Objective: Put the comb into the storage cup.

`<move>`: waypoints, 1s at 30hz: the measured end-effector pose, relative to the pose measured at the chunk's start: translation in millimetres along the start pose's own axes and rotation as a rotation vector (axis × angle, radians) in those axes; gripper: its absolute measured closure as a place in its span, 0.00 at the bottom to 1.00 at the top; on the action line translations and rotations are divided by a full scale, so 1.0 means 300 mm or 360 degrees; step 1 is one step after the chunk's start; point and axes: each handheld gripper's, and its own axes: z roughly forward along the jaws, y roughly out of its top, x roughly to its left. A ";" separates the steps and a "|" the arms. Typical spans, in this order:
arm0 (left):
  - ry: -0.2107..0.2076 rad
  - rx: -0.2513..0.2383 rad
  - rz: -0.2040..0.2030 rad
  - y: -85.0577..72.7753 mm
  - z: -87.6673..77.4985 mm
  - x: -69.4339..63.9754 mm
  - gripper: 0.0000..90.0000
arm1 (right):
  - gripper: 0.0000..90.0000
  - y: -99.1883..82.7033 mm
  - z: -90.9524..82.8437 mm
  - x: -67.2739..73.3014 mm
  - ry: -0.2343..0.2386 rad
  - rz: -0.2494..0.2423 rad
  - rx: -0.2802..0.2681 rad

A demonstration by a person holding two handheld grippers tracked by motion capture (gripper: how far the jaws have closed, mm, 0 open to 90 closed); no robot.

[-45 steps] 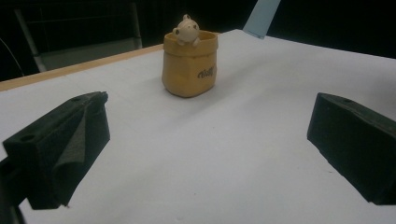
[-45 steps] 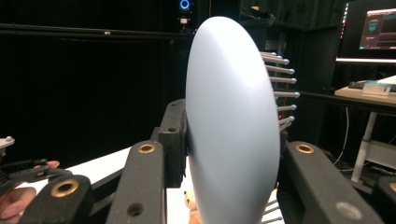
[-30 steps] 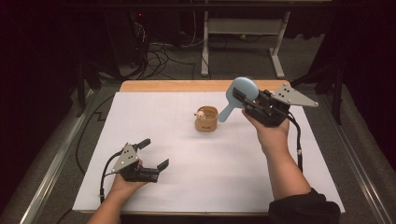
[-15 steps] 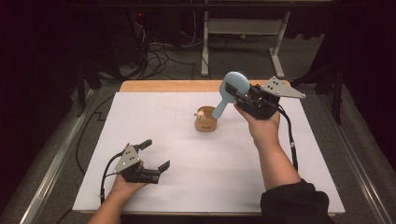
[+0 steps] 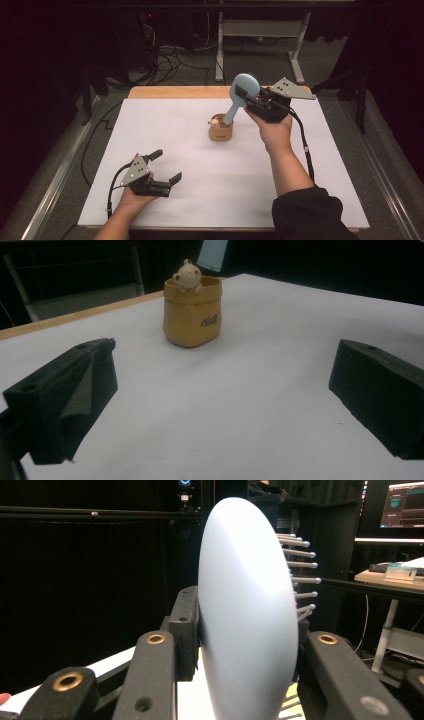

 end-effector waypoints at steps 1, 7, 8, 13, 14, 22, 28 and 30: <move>0.0000 -0.0002 0.0000 0.000 0.000 0.000 0.00 | 0.71 0.000 0.005 -0.001 0.0000 0.0001 0.0000; -0.0009 -0.0003 0.0001 0.001 -0.002 0.000 0.00 | 0.71 0.004 0.037 -0.007 0.0003 0.0009 0.0000; -0.0010 -0.0003 0.0000 0.000 -0.002 0.000 0.00 | 0.71 0.004 0.043 -0.008 0.0003 0.0007 0.0003; -0.0012 -0.0003 -0.0001 0.000 -0.001 -0.001 0.00 | 0.71 0.004 0.064 -0.013 -0.0008 0.0005 0.0028; -0.0013 -0.0003 0.0001 0.000 -0.001 0.000 0.00 | 0.71 0.003 0.067 -0.014 -0.0004 0.0011 0.0026; -0.0015 -0.0007 -0.0003 0.002 -0.003 -0.001 0.00 | 0.71 -0.014 0.089 -0.011 -0.0003 0.0013 0.0052; -0.0022 -0.0003 -0.0004 0.002 -0.003 -0.001 0.00 | 0.71 -0.029 0.101 -0.014 -0.0004 0.0005 0.0082; -0.0023 -0.0003 -0.0004 0.002 -0.003 -0.001 0.00 | 0.71 -0.032 0.103 -0.015 -0.0003 0.0008 0.0077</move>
